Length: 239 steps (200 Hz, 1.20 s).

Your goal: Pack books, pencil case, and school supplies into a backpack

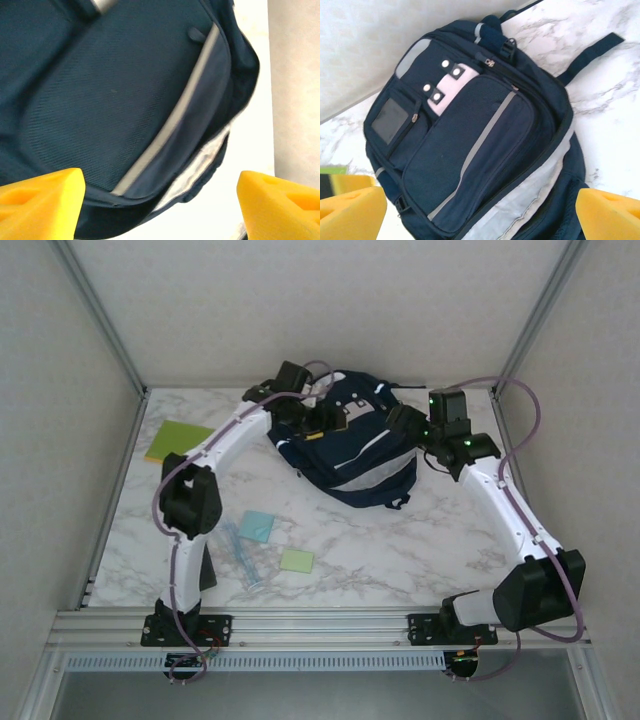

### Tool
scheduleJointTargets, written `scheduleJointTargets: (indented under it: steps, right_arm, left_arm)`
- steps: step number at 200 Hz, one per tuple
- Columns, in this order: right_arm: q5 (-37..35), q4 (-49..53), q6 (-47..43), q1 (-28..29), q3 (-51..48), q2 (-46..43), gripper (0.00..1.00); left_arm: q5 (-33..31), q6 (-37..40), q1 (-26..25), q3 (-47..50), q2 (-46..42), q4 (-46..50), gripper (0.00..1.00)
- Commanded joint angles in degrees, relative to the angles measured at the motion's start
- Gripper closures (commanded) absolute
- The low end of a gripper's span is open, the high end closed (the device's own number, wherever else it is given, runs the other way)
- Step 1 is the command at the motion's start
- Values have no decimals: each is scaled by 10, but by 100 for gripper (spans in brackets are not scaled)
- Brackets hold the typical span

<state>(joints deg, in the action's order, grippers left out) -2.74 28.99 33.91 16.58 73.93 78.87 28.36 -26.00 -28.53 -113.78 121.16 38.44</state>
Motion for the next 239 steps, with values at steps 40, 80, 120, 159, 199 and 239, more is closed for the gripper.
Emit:
scheduleJointTargets:
  steps: [40, 80, 120, 159, 199, 239]
  right_arm:
    - [79, -72, -24, 45, 11, 70, 2]
    - [98, -100, -35, 63, 11, 98, 2]
    - [110, -120, -42, 80, 2, 113, 2]
    - [107, -145, -38, 94, -9, 125, 2]
    - [106, -152, -35, 97, -5, 143, 2]
    - [126, -151, -36, 102, 19, 169, 3]
  left_arm:
    - [-230, -33, 137, 152, -126, -38, 19]
    - [-290, 5, 247, 126, -94, -17, 18]
    - [-324, 36, 340, -7, 25, 49, 18]
    - [-313, 16, 398, -112, 135, 92, 19]
    - [-302, 14, 412, -205, 224, 138, 20]
    - [-267, 27, 411, -235, 270, 171, 25]
